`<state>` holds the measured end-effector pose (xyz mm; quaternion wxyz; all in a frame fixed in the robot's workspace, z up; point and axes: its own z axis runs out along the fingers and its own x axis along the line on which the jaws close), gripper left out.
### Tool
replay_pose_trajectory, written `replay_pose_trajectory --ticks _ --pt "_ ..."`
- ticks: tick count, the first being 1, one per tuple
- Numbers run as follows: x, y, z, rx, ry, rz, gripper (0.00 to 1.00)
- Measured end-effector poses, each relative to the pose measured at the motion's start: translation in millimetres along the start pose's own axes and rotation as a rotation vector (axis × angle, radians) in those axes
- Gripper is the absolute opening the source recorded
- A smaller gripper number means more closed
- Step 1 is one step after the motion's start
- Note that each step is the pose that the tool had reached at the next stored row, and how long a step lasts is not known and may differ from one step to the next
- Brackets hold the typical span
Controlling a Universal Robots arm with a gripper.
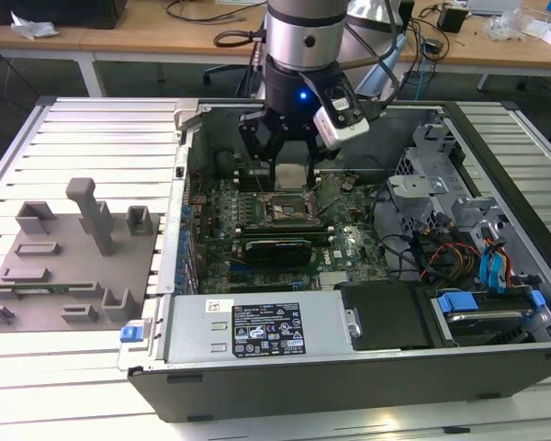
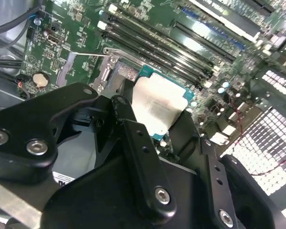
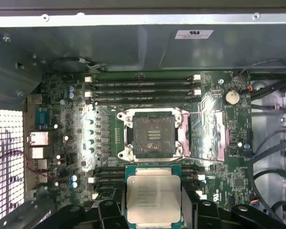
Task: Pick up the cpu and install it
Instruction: 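Pick up the cpu and move it towards the insertion slot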
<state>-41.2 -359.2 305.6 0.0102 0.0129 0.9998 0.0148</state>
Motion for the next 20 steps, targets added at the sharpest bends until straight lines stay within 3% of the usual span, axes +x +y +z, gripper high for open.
replay_pose_trajectory --ticks 5,14,20 --pt "-2.6 9.2 6.7 0.0000 0.0000 -0.001 0.55" --pt "-10.2 22.8 24.6 -0.0001 0.0004 -0.002 0.55" --pt "-10.1 29.6 31.6 -0.0001 0.0005 -0.003 0.55"
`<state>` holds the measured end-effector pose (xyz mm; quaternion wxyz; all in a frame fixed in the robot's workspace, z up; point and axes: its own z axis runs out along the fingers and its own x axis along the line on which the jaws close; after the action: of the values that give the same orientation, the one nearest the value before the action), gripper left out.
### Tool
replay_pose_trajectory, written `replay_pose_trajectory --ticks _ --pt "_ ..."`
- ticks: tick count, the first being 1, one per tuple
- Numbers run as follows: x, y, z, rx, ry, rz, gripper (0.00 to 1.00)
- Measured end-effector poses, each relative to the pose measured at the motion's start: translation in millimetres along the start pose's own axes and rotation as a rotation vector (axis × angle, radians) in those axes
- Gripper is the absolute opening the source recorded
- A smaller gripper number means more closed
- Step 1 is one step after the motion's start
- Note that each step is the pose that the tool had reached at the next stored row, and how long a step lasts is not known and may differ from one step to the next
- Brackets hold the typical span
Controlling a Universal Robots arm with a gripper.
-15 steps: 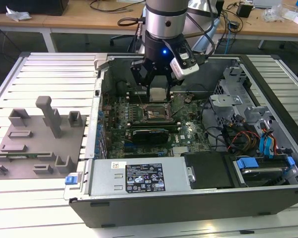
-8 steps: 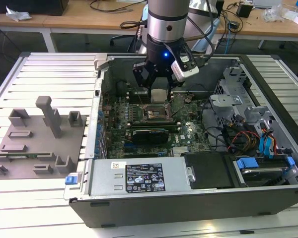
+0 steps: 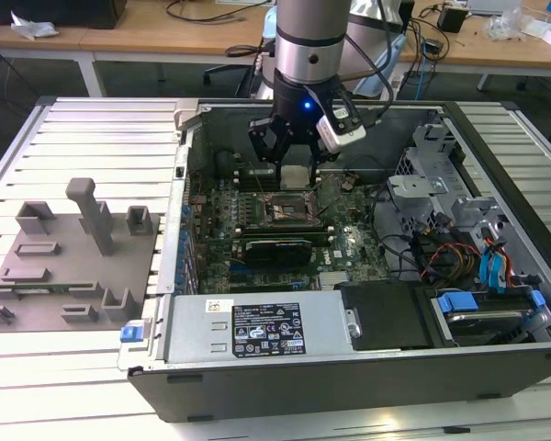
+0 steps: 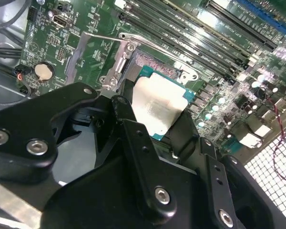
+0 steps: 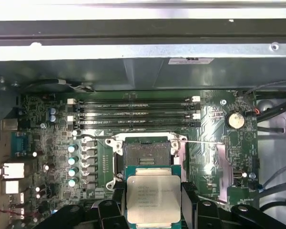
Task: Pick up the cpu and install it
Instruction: 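Pick up the cpu and move it towards the insertion slot, then place the cpu into insertion slot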
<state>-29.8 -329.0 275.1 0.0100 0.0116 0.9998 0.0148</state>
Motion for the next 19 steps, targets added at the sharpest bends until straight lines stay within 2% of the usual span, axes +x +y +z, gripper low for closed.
replay_pose_trajectory --ticks 4,19 --pt "0.0 2.4 1.7 0.0000 0.0000 0.000 0.55" --pt "0.0 3.4 2.2 0.0000 0.0002 0.000 0.55"
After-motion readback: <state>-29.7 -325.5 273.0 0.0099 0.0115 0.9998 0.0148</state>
